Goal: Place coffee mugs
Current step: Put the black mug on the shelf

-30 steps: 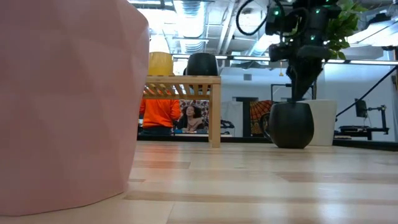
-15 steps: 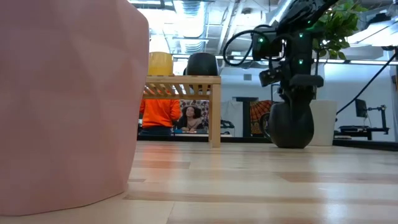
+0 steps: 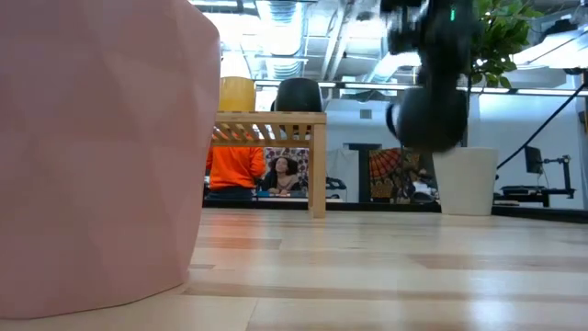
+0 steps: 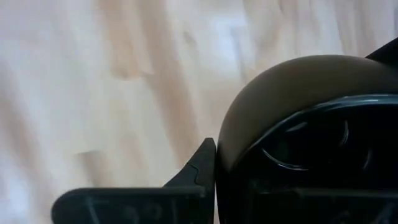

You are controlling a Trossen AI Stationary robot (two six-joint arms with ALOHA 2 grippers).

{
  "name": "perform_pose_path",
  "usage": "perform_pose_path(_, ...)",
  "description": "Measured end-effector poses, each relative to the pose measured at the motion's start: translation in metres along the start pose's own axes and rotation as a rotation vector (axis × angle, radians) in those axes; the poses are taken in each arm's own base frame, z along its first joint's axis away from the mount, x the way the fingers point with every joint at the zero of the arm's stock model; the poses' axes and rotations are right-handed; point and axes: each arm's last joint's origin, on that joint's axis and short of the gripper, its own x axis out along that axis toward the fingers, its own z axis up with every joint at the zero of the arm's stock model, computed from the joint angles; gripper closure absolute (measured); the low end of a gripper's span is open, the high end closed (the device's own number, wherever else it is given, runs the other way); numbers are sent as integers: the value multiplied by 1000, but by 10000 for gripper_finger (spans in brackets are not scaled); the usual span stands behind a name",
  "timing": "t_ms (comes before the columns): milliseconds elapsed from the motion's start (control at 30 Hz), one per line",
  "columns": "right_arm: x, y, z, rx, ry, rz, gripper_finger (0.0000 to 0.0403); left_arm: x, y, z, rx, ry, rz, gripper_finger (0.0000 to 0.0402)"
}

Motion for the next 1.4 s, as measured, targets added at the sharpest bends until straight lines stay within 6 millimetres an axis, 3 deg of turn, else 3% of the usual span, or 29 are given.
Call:
perform_pose_path(233,-68,50,38,-159,-180,84,364,-9,0,15,4,-68,-2,244)
perform_pose_path(400,-88,74,78,-282,-299,85,364,-8,0,14,-8,-63,-3,244)
perform_pose_path(567,-76,77,119,-368,-304,-13,364,-8,0,11,-11,-35,-1,244)
perform_pose_path(800,-46,57,158,-371,-231,-116,364,-8,1,10,-36,-27,-1,244)
perform_pose_path(933,-33,44,161,-359,-164,-129,364,-8,1,10,-44,-27,-1,244)
perform_pose_path(1167,-35,38,163,-353,-183,-126,363,-8,1,10,-45,-27,-1,244)
perform_pose_path(1400,-29,43,163,-560,-152,-108,363,-8,1,10,-45,-26,-1,244)
